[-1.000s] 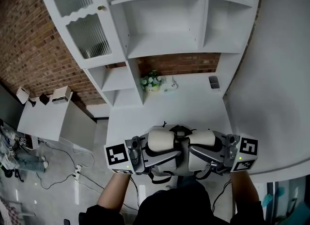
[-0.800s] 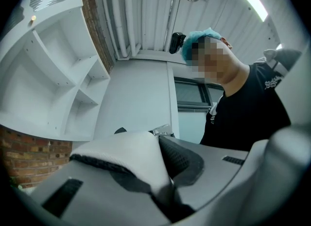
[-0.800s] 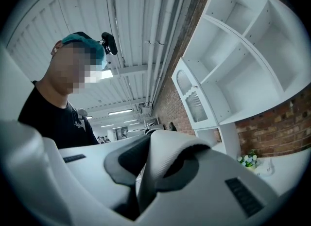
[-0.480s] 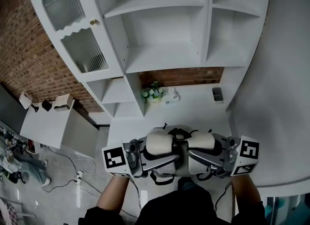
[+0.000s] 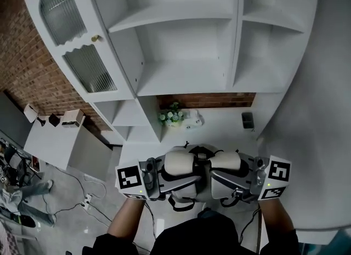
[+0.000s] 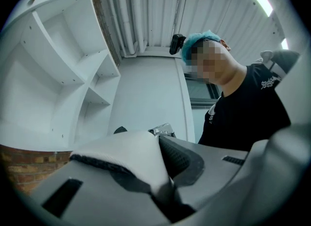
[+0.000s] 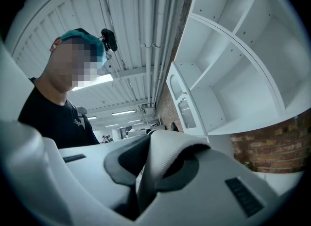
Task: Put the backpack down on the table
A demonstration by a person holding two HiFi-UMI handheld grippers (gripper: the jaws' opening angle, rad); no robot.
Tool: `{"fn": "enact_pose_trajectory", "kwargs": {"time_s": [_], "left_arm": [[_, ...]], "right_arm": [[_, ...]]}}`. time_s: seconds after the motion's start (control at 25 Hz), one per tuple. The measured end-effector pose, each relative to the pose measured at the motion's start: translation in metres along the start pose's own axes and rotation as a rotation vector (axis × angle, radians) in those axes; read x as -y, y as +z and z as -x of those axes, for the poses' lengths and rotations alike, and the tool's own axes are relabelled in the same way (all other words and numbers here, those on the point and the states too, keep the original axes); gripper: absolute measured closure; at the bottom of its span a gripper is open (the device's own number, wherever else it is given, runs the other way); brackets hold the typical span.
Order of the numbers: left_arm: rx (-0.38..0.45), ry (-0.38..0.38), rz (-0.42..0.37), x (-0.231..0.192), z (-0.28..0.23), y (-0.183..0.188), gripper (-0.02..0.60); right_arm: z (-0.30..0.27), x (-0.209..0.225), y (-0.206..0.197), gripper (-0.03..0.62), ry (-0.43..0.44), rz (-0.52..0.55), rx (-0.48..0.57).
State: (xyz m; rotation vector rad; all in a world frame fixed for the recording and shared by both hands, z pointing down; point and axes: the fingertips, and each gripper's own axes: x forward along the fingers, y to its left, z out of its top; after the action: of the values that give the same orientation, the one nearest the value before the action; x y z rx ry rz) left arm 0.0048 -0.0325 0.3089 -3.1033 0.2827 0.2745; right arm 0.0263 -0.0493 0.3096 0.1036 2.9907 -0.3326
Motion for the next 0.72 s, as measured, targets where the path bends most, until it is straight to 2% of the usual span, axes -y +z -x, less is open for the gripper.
{"fn": "enact_pose_trajectory", "kwargs": {"time_s": [0.72], "left_arm": [[-0.028, 0.097, 0.001, -0.092, -0.041, -0.015, 0.522]], "right_arm": [[0.029, 0.094, 0.020, 0.542, 0.062, -0.010, -0.004]]}}
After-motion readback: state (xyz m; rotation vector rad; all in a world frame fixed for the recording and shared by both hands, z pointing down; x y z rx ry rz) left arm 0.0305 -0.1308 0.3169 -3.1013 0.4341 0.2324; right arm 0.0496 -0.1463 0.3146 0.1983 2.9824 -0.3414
